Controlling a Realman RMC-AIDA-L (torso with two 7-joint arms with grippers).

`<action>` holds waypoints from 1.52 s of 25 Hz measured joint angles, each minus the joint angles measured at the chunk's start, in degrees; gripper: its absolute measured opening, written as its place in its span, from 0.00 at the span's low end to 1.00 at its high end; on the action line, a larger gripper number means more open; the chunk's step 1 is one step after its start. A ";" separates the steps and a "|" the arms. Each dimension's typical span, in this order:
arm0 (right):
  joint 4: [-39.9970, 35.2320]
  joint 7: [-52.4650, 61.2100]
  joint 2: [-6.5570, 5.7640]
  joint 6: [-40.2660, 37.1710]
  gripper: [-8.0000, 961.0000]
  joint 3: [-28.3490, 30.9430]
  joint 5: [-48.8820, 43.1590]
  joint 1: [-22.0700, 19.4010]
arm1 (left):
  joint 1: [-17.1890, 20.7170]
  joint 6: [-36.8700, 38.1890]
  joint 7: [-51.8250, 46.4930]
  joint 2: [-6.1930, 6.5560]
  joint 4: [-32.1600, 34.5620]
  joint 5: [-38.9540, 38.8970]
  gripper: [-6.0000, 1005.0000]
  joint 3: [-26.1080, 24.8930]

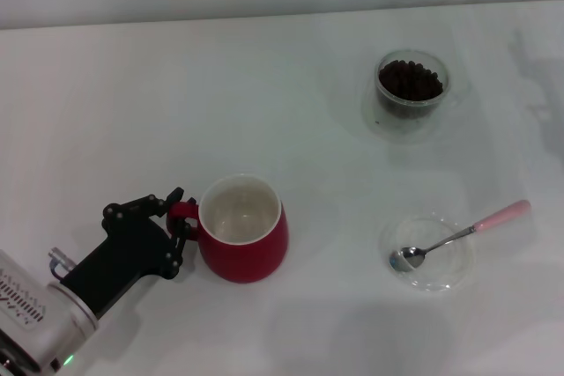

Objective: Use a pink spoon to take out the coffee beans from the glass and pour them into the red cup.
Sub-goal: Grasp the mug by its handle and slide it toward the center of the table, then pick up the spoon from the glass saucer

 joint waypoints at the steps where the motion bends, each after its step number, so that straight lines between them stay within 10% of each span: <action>1: 0.02 0.00 0.00 0.00 0.88 -0.02 -0.02 0.05 | 0.16 0.00 0.00 0.00 0.17 0.01 0.13 0.00; 14: 0.31 0.00 0.00 -2.20 0.87 -0.08 -0.09 -0.88 | 1.68 0.32 0.07 0.00 0.39 -0.30 0.18 -0.09; 22: 0.48 0.00 0.00 -2.72 0.87 -0.08 -0.16 -1.38 | 3.61 0.49 0.12 0.08 1.70 -0.36 0.62 -0.10; 35: 0.86 0.46 0.04 -3.17 0.86 0.01 0.03 -2.15 | 11.21 7.62 2.04 0.25 1.94 -2.06 0.70 -0.71; 38: 1.21 7.13 -0.08 -2.63 0.86 0.17 0.13 -2.82 | 15.42 13.85 1.62 0.24 1.89 -12.10 0.70 -0.82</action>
